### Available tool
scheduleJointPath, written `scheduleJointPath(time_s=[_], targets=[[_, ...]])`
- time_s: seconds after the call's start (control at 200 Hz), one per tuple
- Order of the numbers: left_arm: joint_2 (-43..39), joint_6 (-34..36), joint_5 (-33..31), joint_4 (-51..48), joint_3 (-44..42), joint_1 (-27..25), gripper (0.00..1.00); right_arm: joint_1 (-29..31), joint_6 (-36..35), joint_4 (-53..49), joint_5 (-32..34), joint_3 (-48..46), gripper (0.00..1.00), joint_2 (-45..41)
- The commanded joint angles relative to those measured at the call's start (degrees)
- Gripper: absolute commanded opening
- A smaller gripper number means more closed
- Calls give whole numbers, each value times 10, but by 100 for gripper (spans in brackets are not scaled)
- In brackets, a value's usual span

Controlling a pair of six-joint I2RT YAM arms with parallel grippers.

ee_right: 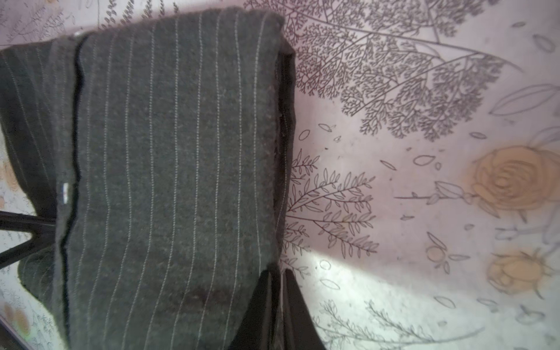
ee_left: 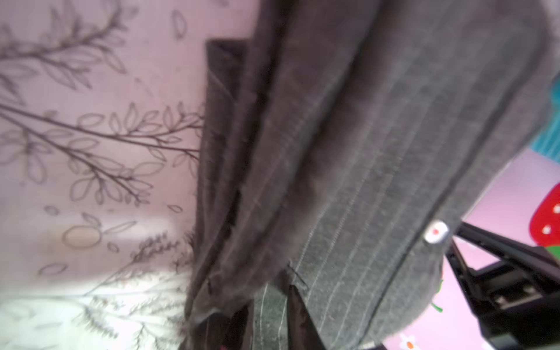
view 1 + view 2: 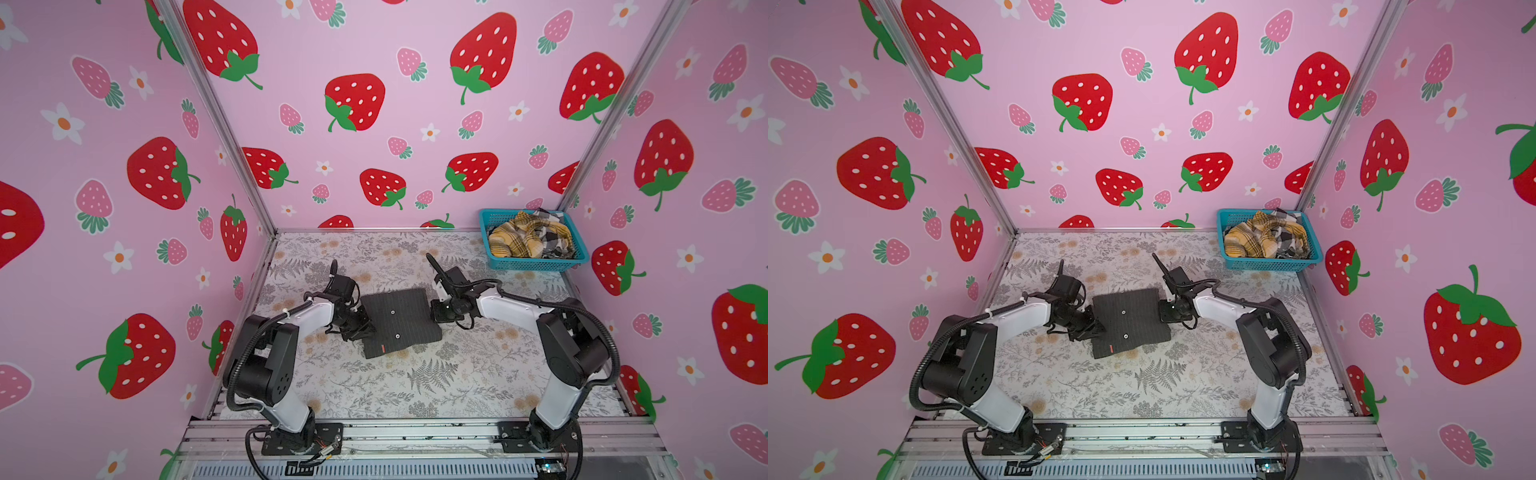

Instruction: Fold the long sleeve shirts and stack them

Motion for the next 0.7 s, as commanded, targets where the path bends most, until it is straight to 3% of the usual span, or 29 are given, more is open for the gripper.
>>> scheduleJointPath(time_s=[0.0,0.135,0.24,0.305,0.335,0.4,0.505,0.6,0.695], targets=[[-57,46,-14,-72,78,2,33,9,4,-35,27,15,14,-56],[-112,112,-77,-153,158,8,37,28,3,-49,53,14,16,-83],[-184,135,-145,-146,157,25,41,32,8,-49,66,-1,16,-92],[-230,115,-253,-143,128,36,54,32,10,-45,71,-14,16,-97],[-248,104,-269,-131,105,47,58,32,13,-41,71,-21,16,-98],[-283,76,-214,-84,47,91,61,32,17,-31,68,-35,16,-101],[-289,27,-72,-51,-11,154,61,31,19,-25,64,-48,16,-97],[-263,23,27,-38,-36,182,61,31,21,-19,64,-60,16,-90],[-244,8,69,-13,-65,183,66,32,26,-11,60,-76,16,-83]])
